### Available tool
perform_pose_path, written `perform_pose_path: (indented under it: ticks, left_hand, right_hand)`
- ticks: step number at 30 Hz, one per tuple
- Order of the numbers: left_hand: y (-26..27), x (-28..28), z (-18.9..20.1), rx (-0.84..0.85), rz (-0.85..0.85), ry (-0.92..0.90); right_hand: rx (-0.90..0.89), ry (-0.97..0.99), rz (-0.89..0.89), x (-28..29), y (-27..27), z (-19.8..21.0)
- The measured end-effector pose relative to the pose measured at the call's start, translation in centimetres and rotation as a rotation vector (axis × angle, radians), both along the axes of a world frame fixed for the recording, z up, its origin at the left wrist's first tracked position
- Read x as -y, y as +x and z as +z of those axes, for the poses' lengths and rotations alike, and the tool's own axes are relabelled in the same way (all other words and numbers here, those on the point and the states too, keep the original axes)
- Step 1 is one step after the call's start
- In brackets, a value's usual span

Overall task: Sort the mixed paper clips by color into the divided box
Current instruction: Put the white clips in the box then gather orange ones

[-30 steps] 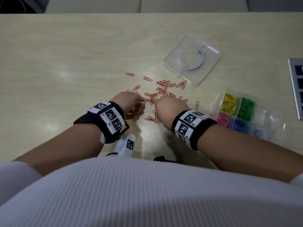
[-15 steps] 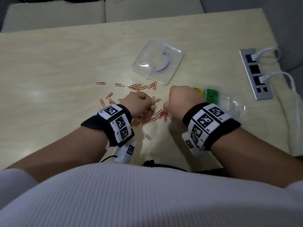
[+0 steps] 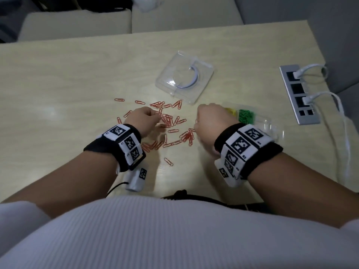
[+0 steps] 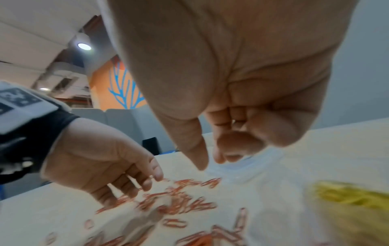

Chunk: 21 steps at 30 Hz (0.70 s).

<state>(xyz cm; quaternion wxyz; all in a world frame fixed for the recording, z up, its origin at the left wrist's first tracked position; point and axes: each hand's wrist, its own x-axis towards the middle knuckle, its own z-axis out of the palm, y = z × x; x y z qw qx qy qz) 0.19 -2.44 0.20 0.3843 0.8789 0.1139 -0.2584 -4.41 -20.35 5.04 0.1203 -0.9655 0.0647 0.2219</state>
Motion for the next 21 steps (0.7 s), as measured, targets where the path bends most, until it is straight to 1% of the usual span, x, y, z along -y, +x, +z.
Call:
perform_pose_path:
  ticks: [1,3,5,7,9,10,12,13,15,18,21]
  left_hand:
    - [0.2,-1.2,-0.1,0.036,0.015,0.080]
    - [0.5,-3.3,-0.3,0.067,0.084,0.231]
    - [0.7,-5.2,-0.4,0.017,0.160,0.362]
    - [0.8,-6.6,-0.4,-0.066,0.224,0.383]
    - [1.0,-7.3,-0.5,-0.105,0.263,0.321]
    - [1.2,-7.4,-0.9,-0.107,0.246,0.285]
    - [1.6,-7.4,-1.3,-0.144,0.221,0.174]
    - [1.8,-7.3,-1.5,-0.153,0.248,0.093]
    - [1.9,-6.9,-1.5,-0.162,0.292,-0.048]
    - [1.9,-6.0,-0.4,-0.215,0.300,-0.212]
    - [2.0,-6.3,-0.4,-0.307,0.419,-0.351]
  right_hand:
    - [-0.025,0.029,0.023,-1.2,0.2,-0.5]
    - [-0.150,0.029,0.011,-3.3,0.6,-1.6]
    - [-0.240,-0.014,-0.012,-4.7,0.7,-3.0]
    - [-0.223,0.025,-0.067,-5.6,0.8,-4.1]
    - [-0.183,0.069,-0.120,-6.7,1.3,-4.5]
    - [-0.168,0.085,-0.129,-7.3,1.7,-4.7]
    - [-0.138,0.134,-0.142,-8.5,2.6,-4.8]
    - [-0.122,0.154,-0.124,-8.9,3.0,-5.0]
    - [-0.086,0.157,-0.035,-9.7,3.9,-5.4]
    - [-0.029,0.111,0.144,-10.8,4.6,-6.2]
    - [0.069,0.109,0.267,-11.2,5.0,-6.9]
